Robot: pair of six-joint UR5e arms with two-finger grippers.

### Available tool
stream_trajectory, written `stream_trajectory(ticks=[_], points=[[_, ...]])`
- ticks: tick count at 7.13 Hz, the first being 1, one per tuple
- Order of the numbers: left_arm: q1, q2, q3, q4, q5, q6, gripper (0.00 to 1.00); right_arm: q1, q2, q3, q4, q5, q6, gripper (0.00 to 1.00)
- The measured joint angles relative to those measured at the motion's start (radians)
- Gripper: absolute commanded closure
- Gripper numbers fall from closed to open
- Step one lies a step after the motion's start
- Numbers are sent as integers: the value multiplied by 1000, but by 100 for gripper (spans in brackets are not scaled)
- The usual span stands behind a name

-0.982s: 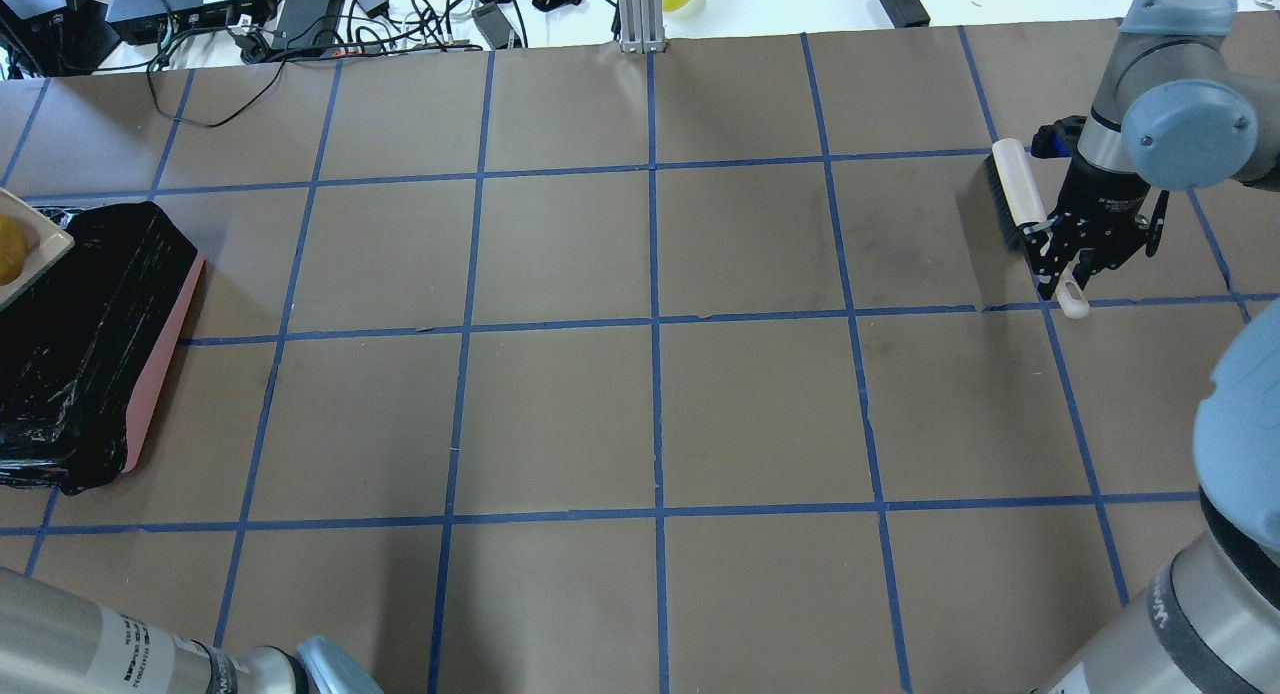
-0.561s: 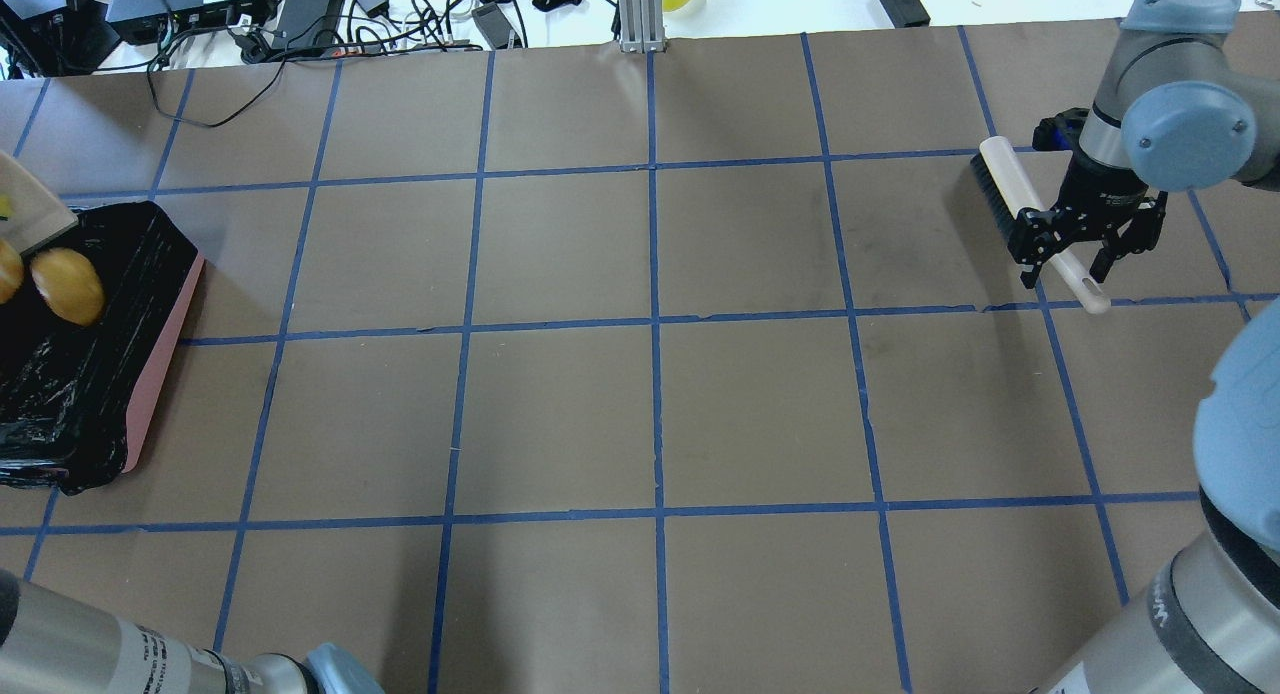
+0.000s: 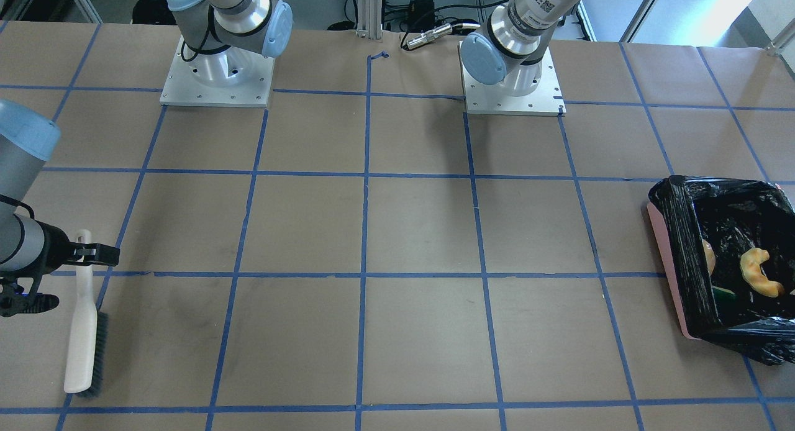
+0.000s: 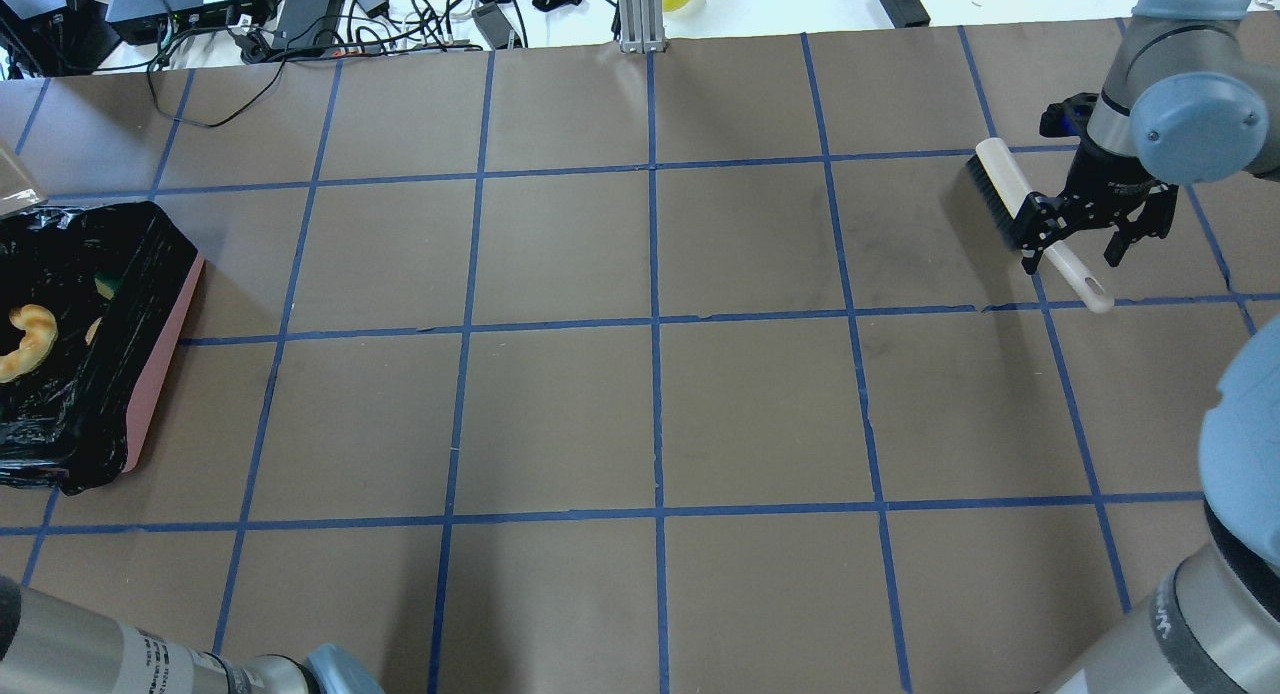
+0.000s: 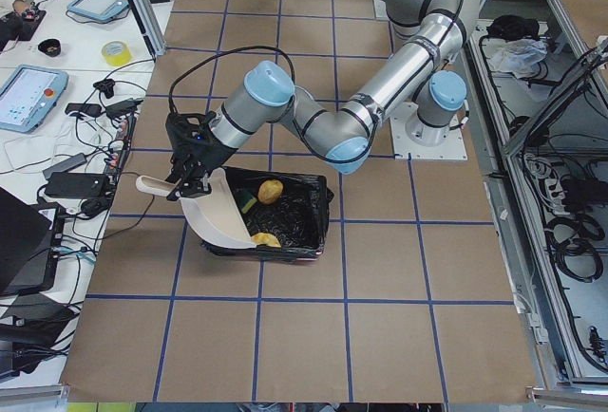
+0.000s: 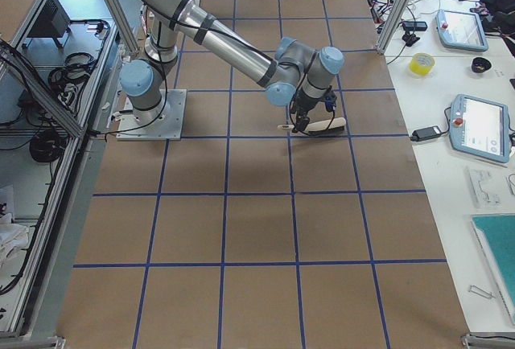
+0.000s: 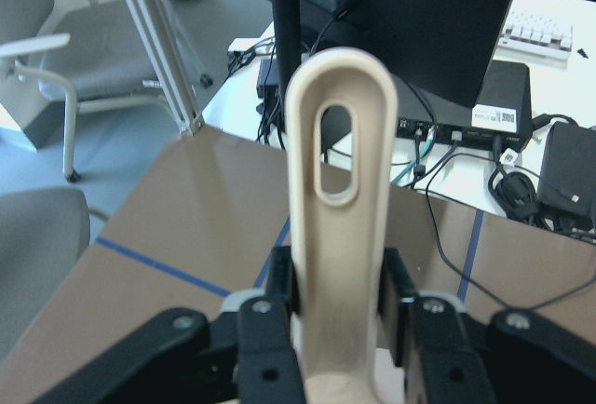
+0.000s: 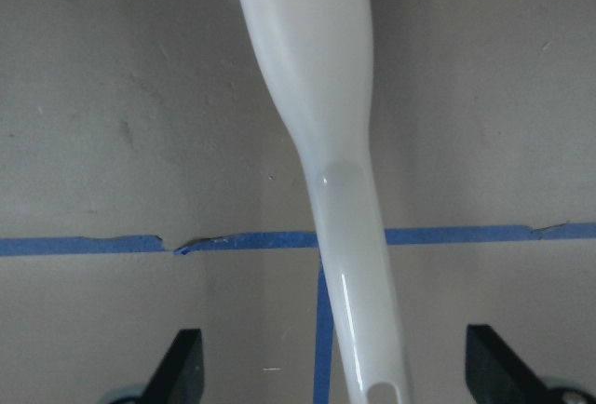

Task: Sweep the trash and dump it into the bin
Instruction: 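Tip the dustpan over the bin with the left gripper while the right releases the brush, then hold the dustpan tipped over the bin with the left gripper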

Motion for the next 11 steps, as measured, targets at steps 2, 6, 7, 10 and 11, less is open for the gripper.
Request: stream_trajectory(ticks=[2, 6, 7, 10, 11], points=[[-17, 25, -47, 125, -14, 52, 100, 7, -65, -17, 6, 20, 3, 0], [-47, 124, -166, 246, -13, 183, 100, 64, -336, -72, 193, 115, 28, 0], [-45, 145, -197, 282, -13, 239, 100, 117, -374, -120, 256, 116, 83, 0], [-41, 155, -331, 603, 9, 258, 100, 322, -394, -236, 333, 107, 337, 0], [-42, 155, -348, 649, 31, 247, 100, 362, -394, -231, 332, 107, 377, 0]])
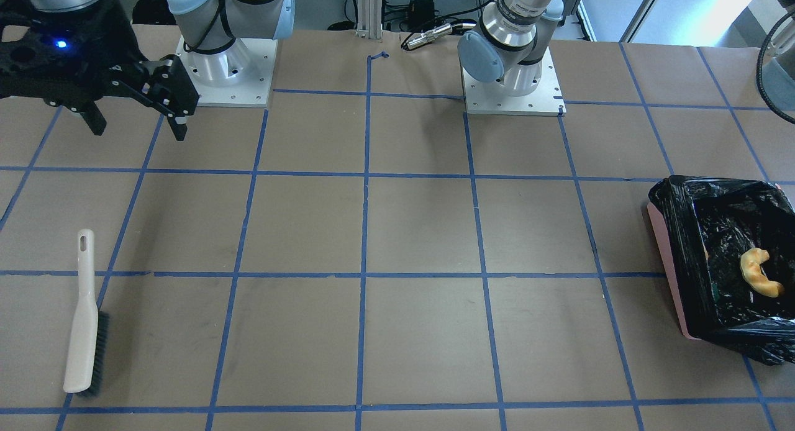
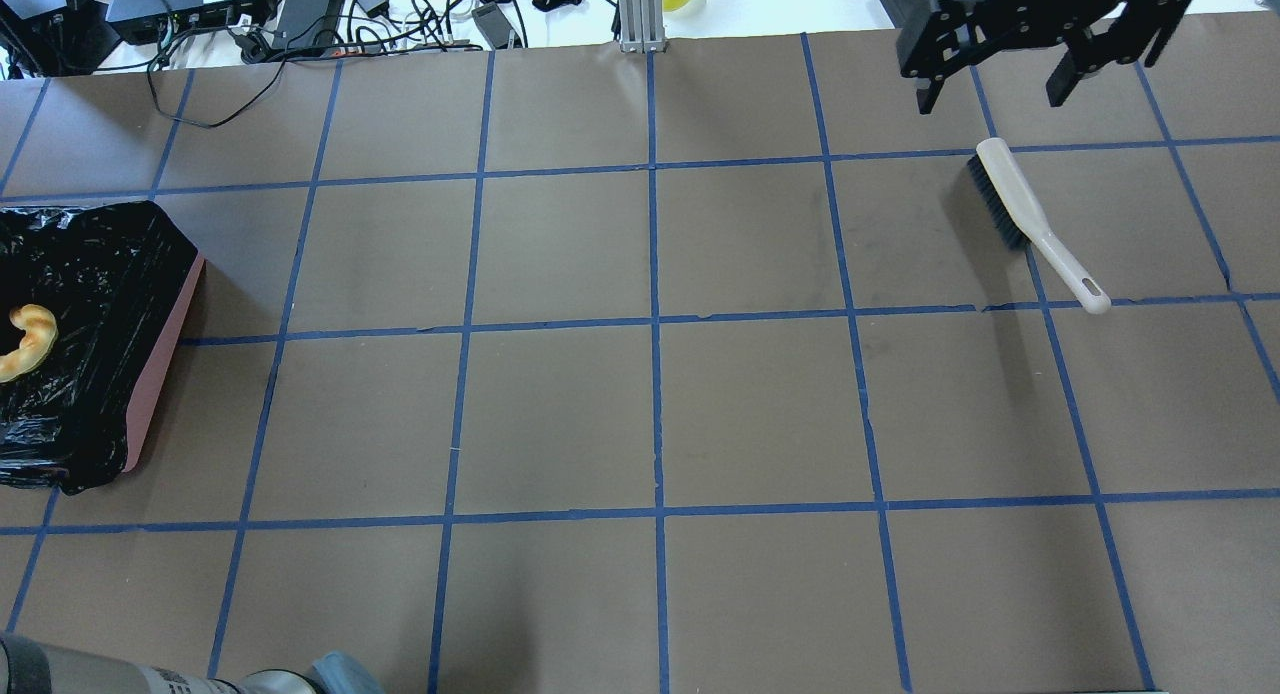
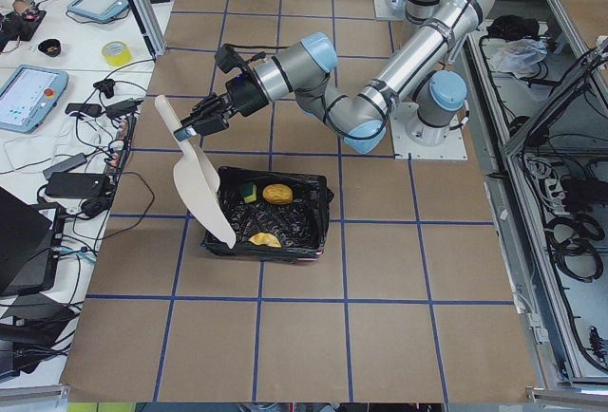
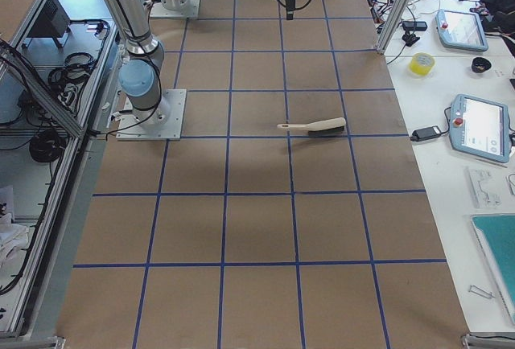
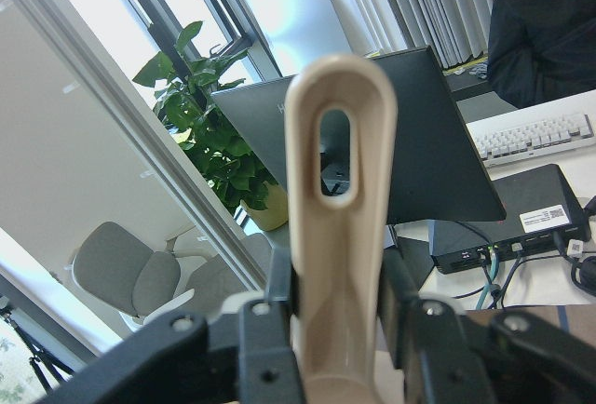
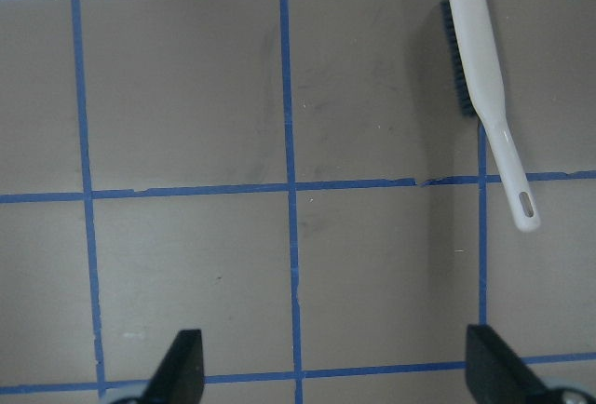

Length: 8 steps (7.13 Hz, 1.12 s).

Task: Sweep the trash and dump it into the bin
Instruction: 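Hold the dustpan tipped over the bin with the left gripper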

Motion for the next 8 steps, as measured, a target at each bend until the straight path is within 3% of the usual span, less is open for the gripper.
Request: stream_trajectory(ticks=[5, 8], points=[[-13, -35, -82, 184, 144, -224, 100, 27, -3, 42, -12, 8, 24, 0], [-88, -43, -132, 273, 331, -324, 100, 28, 0, 43, -12, 67, 22, 0]])
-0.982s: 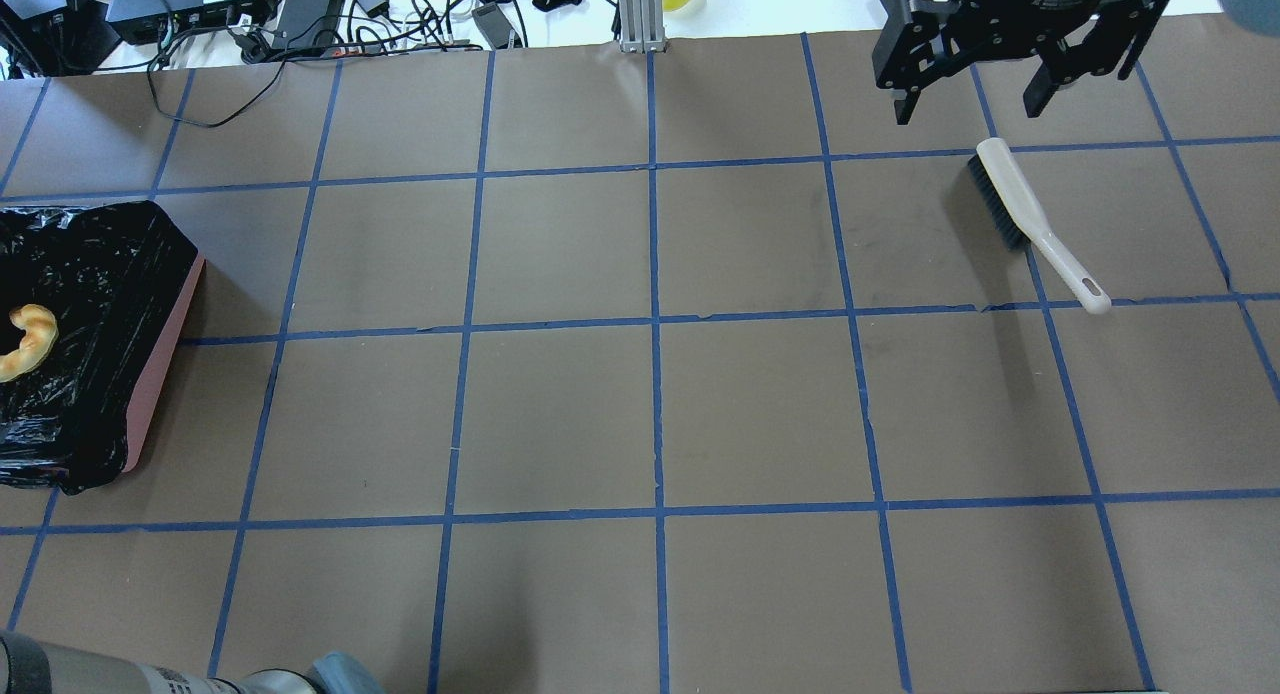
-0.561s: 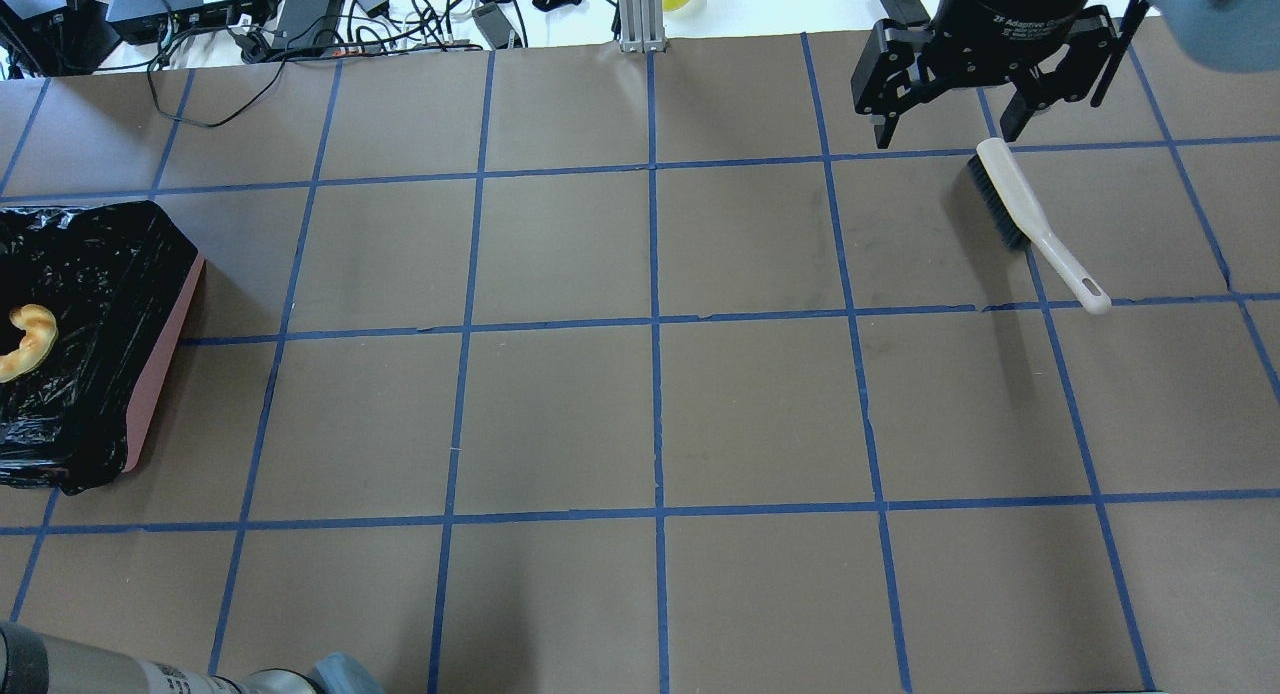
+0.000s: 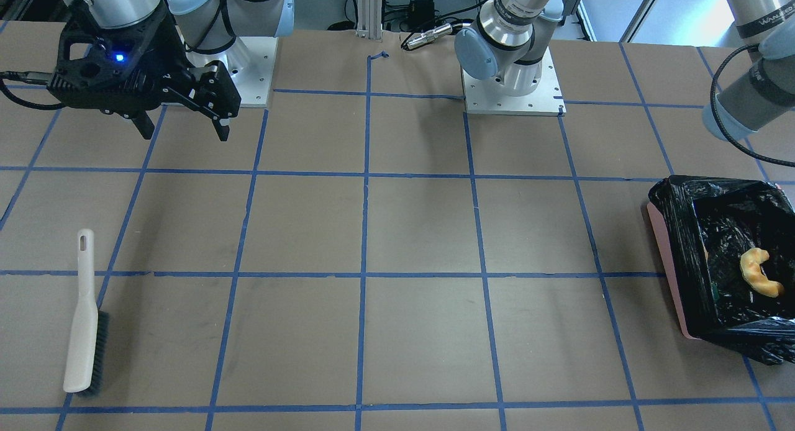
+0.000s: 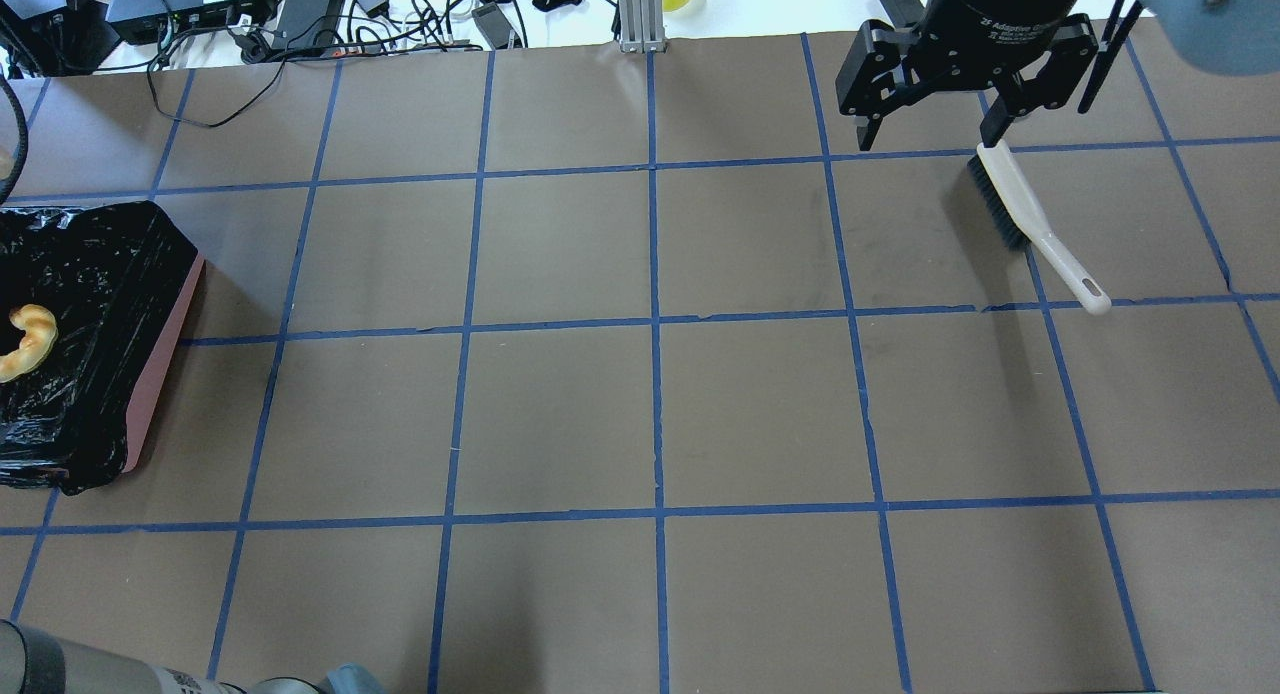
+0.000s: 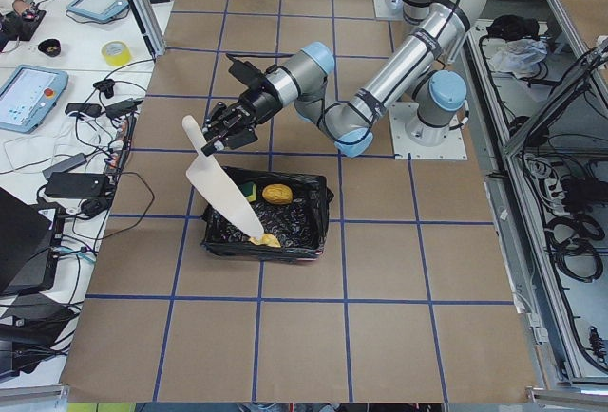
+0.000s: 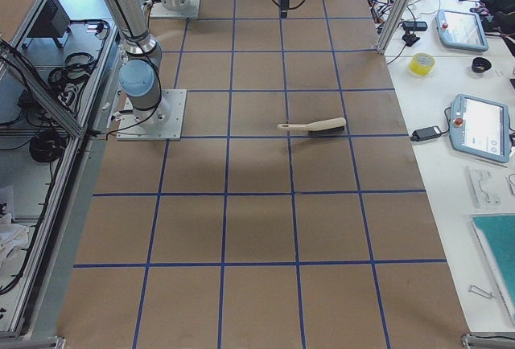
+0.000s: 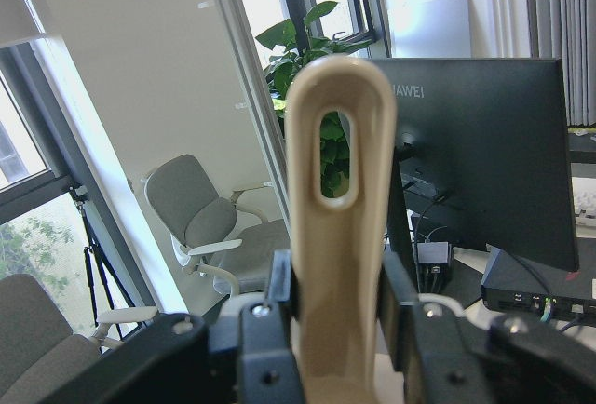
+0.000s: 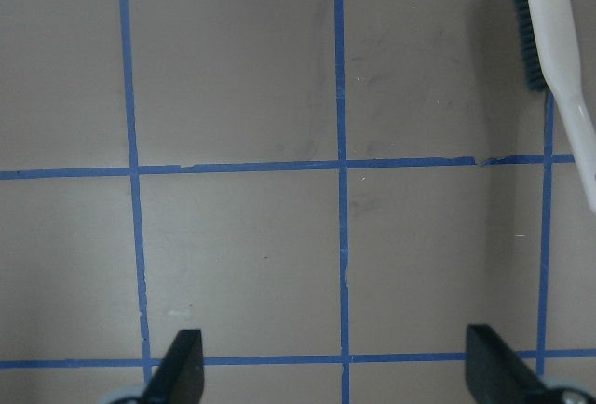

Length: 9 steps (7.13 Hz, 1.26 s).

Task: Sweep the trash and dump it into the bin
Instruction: 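Hold the dustpan tipped over the bin with the left gripper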

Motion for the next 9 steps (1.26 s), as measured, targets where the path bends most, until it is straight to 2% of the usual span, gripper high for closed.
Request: stream_trajectory(ticks=[2, 6, 7, 8, 9], points=[[-28, -18, -27, 66, 70, -19, 100, 0, 2, 1, -7, 4, -47, 0], [-34, -37, -32, 105, 105, -22, 100, 0, 3, 4, -12, -1, -122, 0], [-37, -33, -23, 83, 107, -15, 100, 0, 3, 4, -9, -1, -124, 0], [-44, -17, 2, -5, 109, -7, 100, 0, 3, 5, -8, -2, -125, 0], [-50, 5, 62, -170, 112, -4, 100, 0, 3, 5, -8, 2, -124, 0]])
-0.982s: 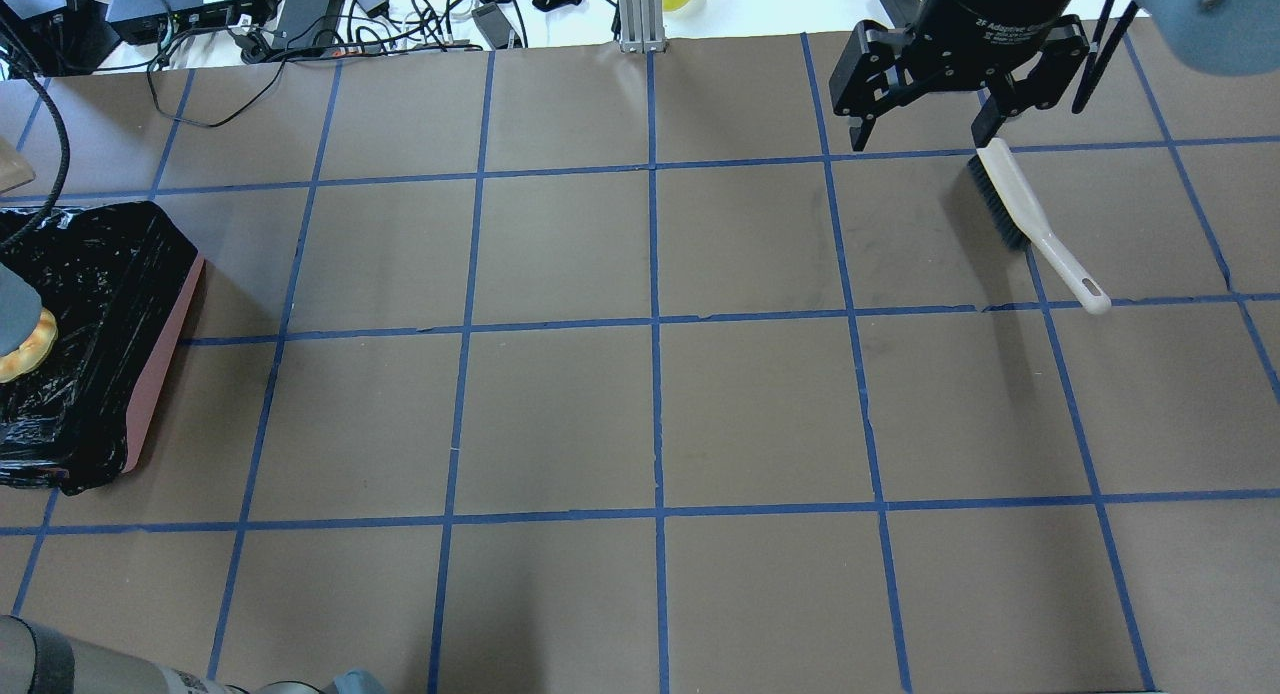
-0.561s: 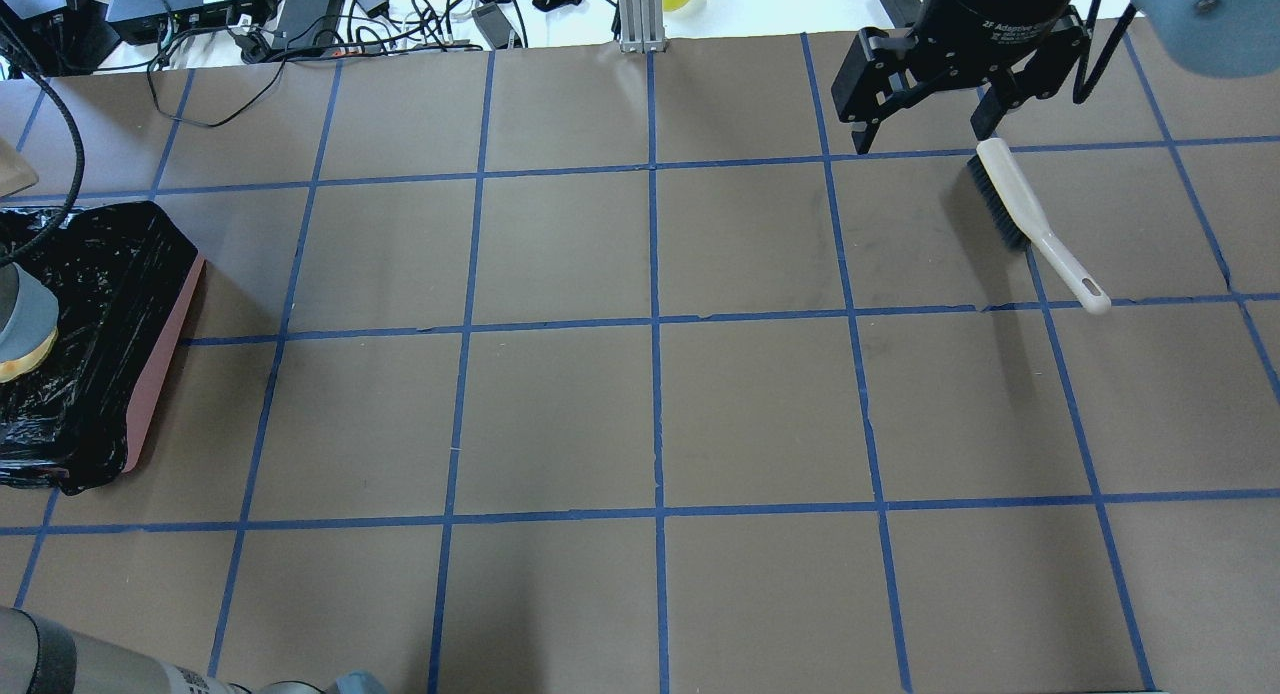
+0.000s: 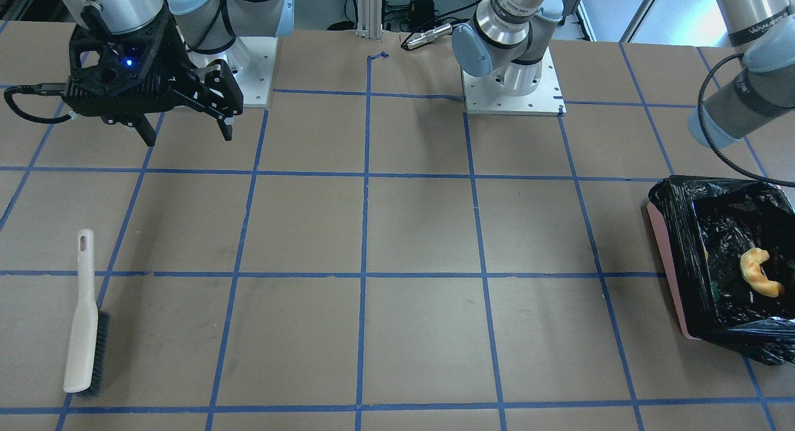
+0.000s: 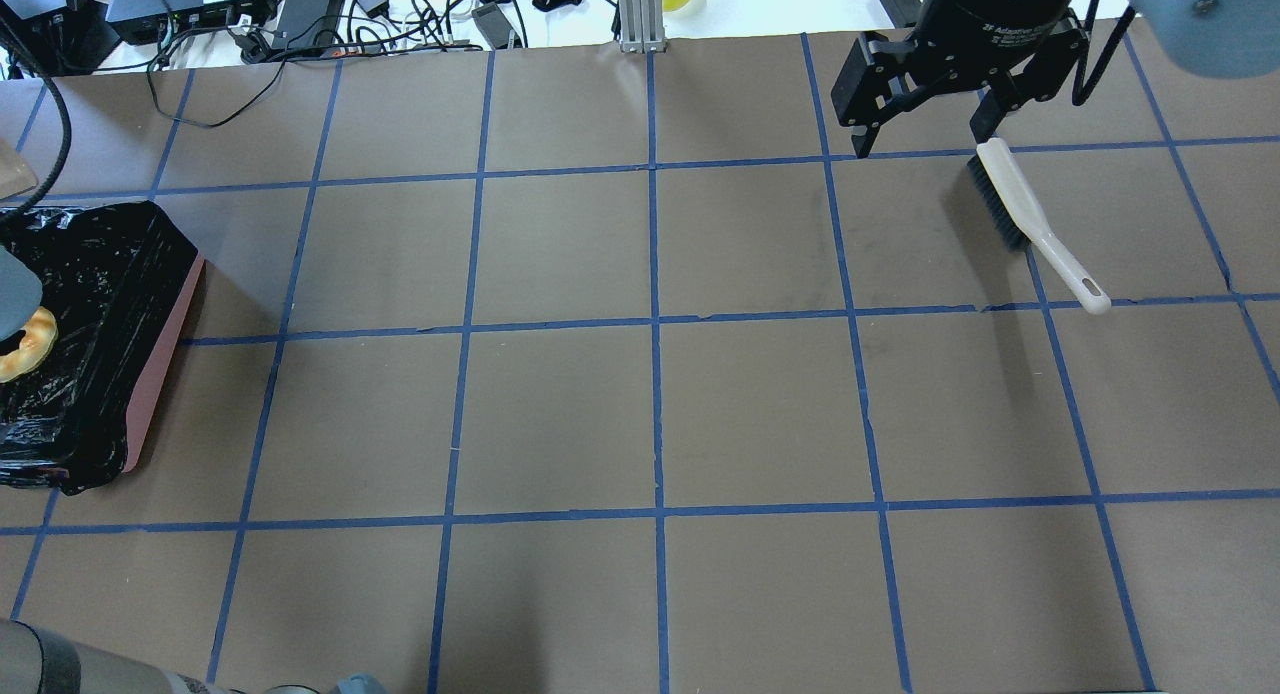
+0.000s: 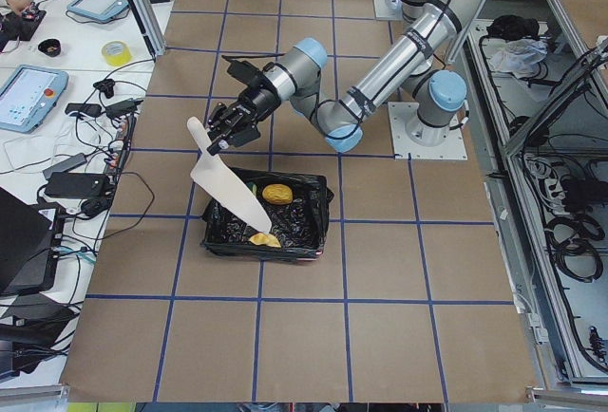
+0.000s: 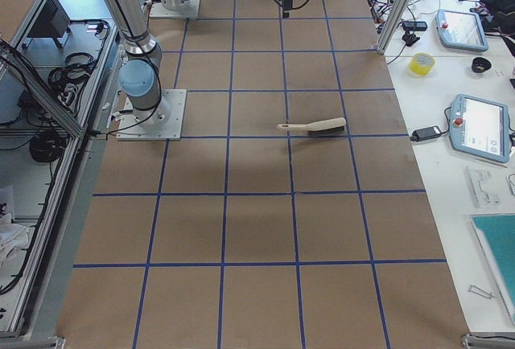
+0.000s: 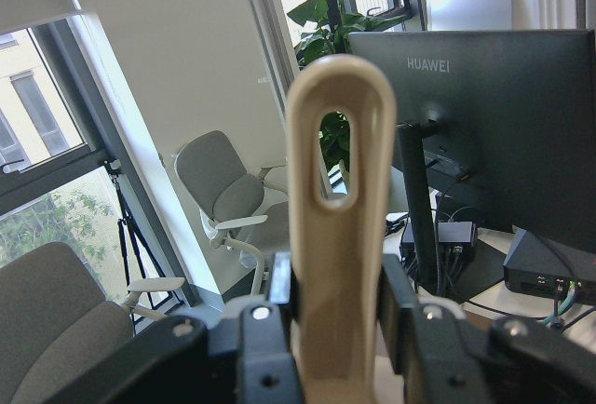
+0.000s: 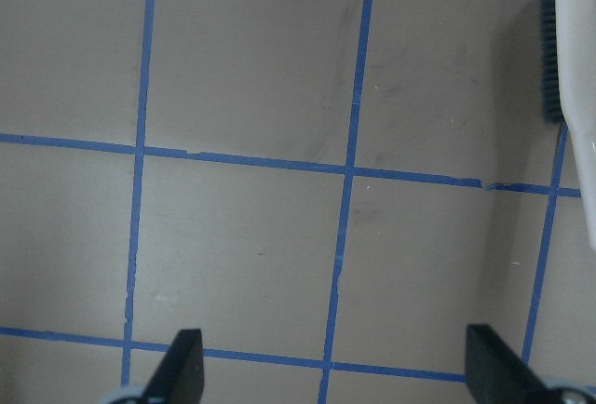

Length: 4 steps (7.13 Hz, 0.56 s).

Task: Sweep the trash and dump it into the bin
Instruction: 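Hold the dustpan tipped over the bin with the left gripper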

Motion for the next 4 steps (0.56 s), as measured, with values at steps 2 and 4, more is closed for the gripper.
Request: stream_trajectory(ticks=[2, 4], points=[[-6, 26, 158, -379, 11, -48, 100, -1, 0, 1, -1, 0, -2, 0], [-26, 45, 225, -648, 28, -185, 100, -3, 0, 0, -2, -4, -3, 0]])
